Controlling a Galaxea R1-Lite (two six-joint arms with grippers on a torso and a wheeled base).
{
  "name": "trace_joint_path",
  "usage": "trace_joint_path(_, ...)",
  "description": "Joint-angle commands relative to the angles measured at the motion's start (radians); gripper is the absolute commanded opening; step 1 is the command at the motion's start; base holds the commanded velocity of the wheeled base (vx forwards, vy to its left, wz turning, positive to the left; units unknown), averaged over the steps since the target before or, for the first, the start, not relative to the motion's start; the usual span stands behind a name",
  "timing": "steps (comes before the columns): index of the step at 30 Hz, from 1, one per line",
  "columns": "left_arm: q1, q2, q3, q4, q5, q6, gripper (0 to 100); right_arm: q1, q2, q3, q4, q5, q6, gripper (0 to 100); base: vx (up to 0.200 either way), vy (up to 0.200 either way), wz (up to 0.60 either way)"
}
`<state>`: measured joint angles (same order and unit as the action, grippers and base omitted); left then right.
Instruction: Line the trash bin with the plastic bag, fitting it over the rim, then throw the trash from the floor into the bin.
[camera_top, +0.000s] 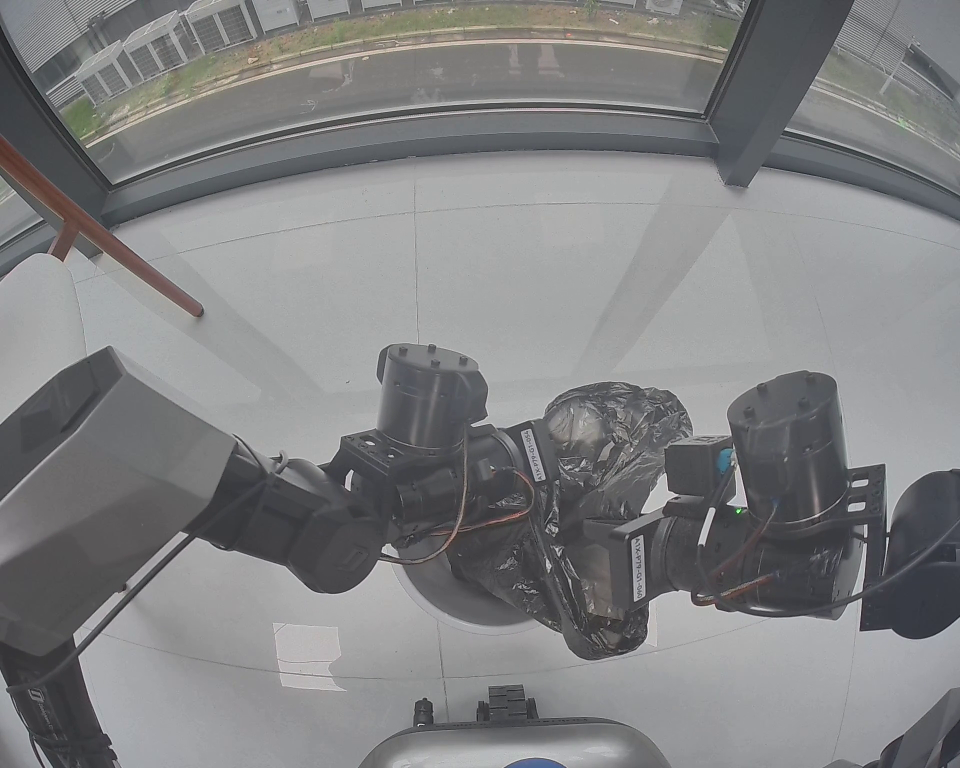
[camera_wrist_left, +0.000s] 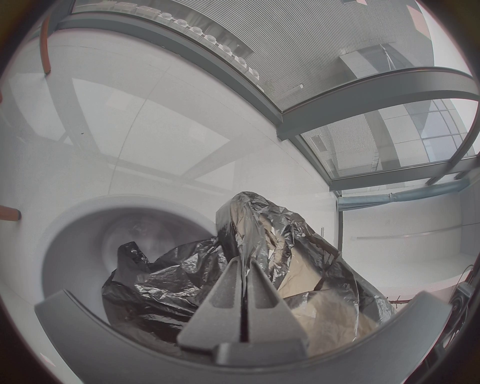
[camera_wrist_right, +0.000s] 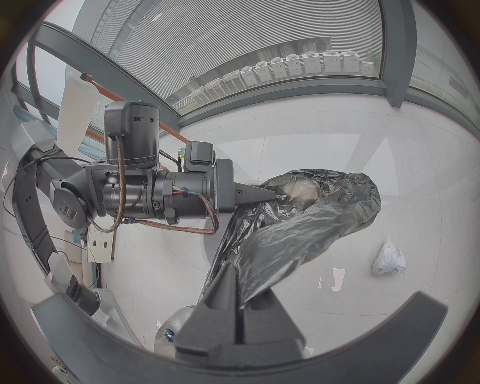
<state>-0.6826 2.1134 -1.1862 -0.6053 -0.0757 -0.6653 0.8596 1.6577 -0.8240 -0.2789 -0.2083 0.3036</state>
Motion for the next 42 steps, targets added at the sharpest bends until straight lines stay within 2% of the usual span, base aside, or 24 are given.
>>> trace_joint_path(1,0.023,-0.004,0.011,0.001,0.001,0.006,0,-0.013,-0.007,0.017,0.000,0.000,0.000,0,0.000,0.000,0.00)
trace_joint_path(12,0.141,-0.202,0.066,0.033,-0.006,0.056,0,-0.057,-0.006,0.043,0.000,0.003,-0.006,0,0.000,0.000,0.00)
trace_joint_path(20,0.147,-0.326,0.166,0.082,-0.004,0.058,0,-0.079,0.016,0.037,-0.016,0.027,-0.009,0,0.000,0.000,0.00)
trace_joint_path(22,0.150,-0.334,0.188,0.095,-0.001,0.062,0,-0.090,0.030,0.042,-0.040,0.033,-0.011,0,0.000,0.000,0.00)
trace_joint_path(23,0.158,-0.342,0.231,0.104,0.004,0.098,0,-0.113,0.056,0.051,-0.098,0.052,-0.011,0,0.000,0.000,0.00)
trace_joint_path(26,0.195,-0.348,0.287,0.107,0.002,0.128,0,-0.146,0.085,0.065,-0.155,0.081,-0.021,0,0.000,0.000,0.00)
trace_joint_path(34,0.227,-0.359,0.356,0.108,0.001,0.130,0,-0.225,0.120,0.077,-0.169,0.106,-0.028,0,0.000,0.000,0.00)
trace_joint_path(38,0.227,-0.354,0.373,0.108,0.001,0.130,0,-0.240,0.125,0.085,-0.171,0.136,-0.028,0,0.000,0.000,0.00)
trace_joint_path(42,0.225,-0.348,0.389,0.108,-0.002,0.130,0,-0.249,0.151,0.083,-0.223,0.139,-0.028,0,0.000,0.000,0.00)
